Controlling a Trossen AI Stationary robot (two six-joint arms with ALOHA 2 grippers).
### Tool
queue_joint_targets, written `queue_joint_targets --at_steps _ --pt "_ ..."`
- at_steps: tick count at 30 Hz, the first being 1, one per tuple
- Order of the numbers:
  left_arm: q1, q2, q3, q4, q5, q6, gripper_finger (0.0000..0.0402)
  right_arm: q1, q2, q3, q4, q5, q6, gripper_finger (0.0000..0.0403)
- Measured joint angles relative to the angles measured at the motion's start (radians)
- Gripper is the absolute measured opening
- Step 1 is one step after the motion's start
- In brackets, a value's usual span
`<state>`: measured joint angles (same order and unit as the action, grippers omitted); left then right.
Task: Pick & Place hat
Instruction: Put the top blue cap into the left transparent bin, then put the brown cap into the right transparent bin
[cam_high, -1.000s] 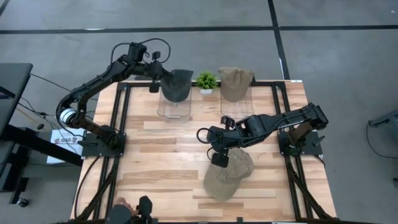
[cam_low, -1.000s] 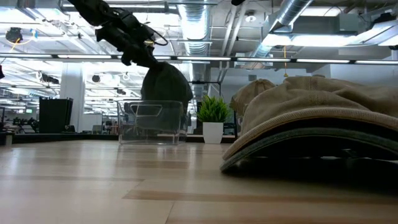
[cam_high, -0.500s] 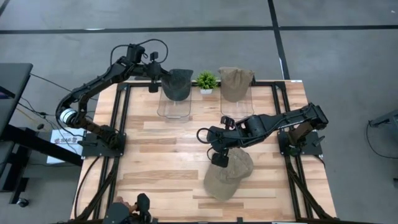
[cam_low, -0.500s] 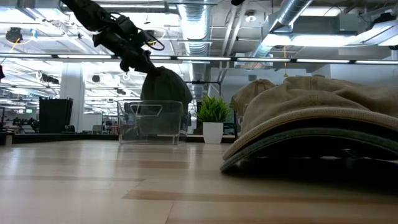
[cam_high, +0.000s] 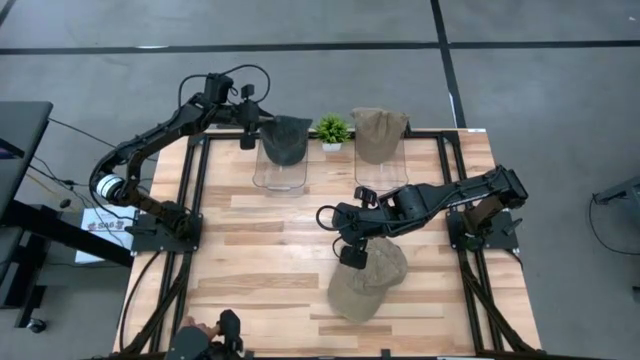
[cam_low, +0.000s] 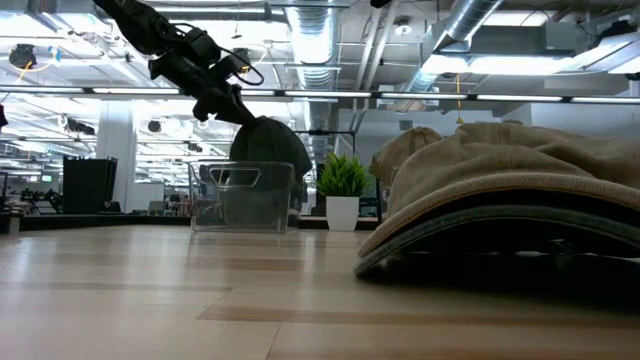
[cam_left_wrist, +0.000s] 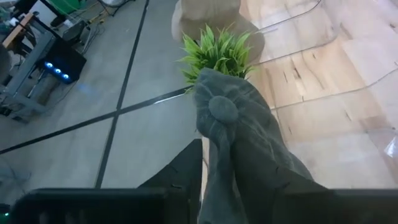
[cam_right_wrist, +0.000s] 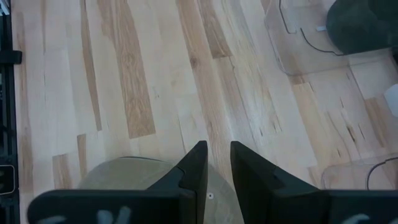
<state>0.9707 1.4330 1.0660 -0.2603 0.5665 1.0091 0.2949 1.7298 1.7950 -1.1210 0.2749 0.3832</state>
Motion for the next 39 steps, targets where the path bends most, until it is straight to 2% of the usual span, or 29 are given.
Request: queue_joint_targets --at_steps 17,29,39 --pt "-0.001 0.0 0.0 0.001 -0.148 -0.116 0.0182 0.0 0.0 0.0 0.0 0.0 -0.002 0.0061" --pt "-0.001 -0.005 0.0 -0.015 -0.156 -0.195 0.0189 0.0 0.0 0.0 0.0 -0.003 -0.002 0.0061" --pt "-0.003 -0.106 0.0 -0.054 -0.155 -0.256 0.0189 0.007 0.0 0.0 -0.001 -0.011 -0.002 0.0061"
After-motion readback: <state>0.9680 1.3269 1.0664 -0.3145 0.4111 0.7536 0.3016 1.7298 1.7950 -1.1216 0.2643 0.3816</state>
